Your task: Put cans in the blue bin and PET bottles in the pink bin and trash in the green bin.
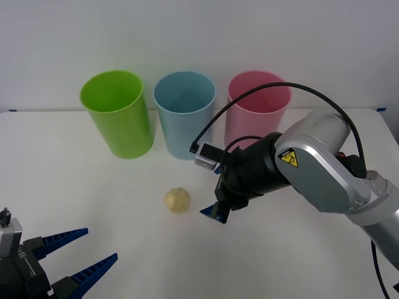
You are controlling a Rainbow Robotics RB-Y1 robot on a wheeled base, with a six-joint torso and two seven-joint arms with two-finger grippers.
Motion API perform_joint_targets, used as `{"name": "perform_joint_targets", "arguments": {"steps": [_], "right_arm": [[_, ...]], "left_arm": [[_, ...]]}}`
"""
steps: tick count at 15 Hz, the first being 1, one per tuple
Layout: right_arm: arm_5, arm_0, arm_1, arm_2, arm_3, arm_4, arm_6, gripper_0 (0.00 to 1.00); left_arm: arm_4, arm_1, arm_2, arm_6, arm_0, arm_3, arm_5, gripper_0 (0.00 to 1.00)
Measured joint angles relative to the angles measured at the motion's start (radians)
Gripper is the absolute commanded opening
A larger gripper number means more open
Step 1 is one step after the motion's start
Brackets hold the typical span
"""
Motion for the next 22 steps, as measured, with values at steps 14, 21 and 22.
{"name": "perform_joint_targets", "arguments": {"steps": [14, 21, 22], "right_arm": [[0.164, -0.017, 0.145, 0.085, 0.245, 0.114, 0.026, 1.0], [0.241, -0.054, 0.212, 0.135, 0.361, 0.175, 0.015, 1.0], [0.244, -0.057, 0.22, 0.138, 0.373, 0.181, 0.013, 1.0]], "left_arm": [[0.0, 0.0, 0.0, 0.0, 0.0, 0.0, 0.0, 1.0], [0.0, 0.0, 0.0, 0.0, 0.0, 0.0, 0.0, 1.0], [0.0, 0.0, 0.0, 0.0, 0.0, 0.0, 0.0, 1.0]]}}
